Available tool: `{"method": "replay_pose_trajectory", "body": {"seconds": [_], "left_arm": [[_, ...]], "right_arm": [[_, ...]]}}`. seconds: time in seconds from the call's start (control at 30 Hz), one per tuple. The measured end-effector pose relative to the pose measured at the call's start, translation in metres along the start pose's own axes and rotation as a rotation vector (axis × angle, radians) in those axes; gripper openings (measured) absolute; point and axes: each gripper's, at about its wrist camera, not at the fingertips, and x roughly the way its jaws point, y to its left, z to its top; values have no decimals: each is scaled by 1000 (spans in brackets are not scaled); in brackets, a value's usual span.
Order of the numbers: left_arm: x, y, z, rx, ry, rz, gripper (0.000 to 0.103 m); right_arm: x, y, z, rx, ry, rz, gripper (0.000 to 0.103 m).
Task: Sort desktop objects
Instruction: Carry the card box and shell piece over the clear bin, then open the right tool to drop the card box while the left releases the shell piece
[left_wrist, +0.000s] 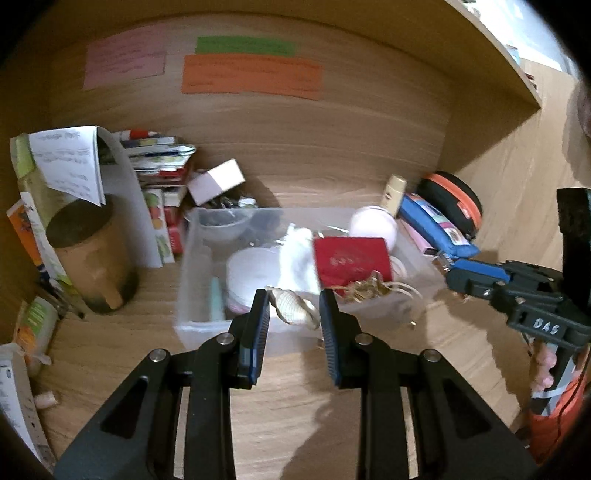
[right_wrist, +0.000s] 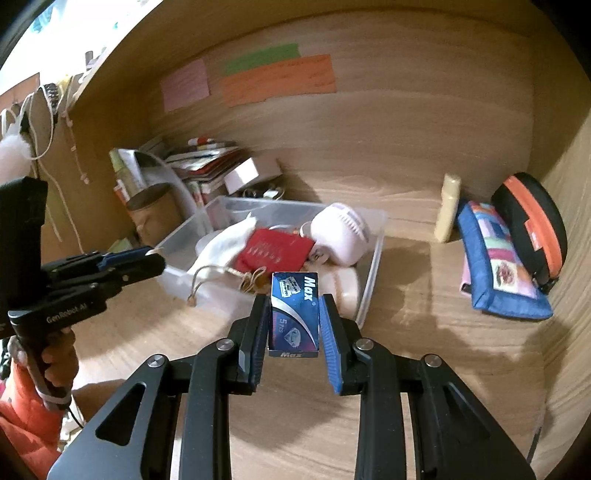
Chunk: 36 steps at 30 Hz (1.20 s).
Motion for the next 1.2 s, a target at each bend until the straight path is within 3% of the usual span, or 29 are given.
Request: {"method": "replay_pose_trajectory", "body": {"seconds": [0.3, 0.47, 0.73, 1.2], "left_arm": [[19, 20, 8, -27, 11, 26, 27], [37, 30, 4, -41, 54, 39, 27], [48, 32, 0, -28, 60, 47, 27], [49, 31, 0, -10, 48, 50, 30]], "right_arm": [[12, -6, 21, -10, -24, 4, 25], [37, -12, 18, 11, 30, -1, 25], [55, -23, 12, 55, 71, 3, 25], [60, -18, 10, 25, 67, -34, 29]]}}
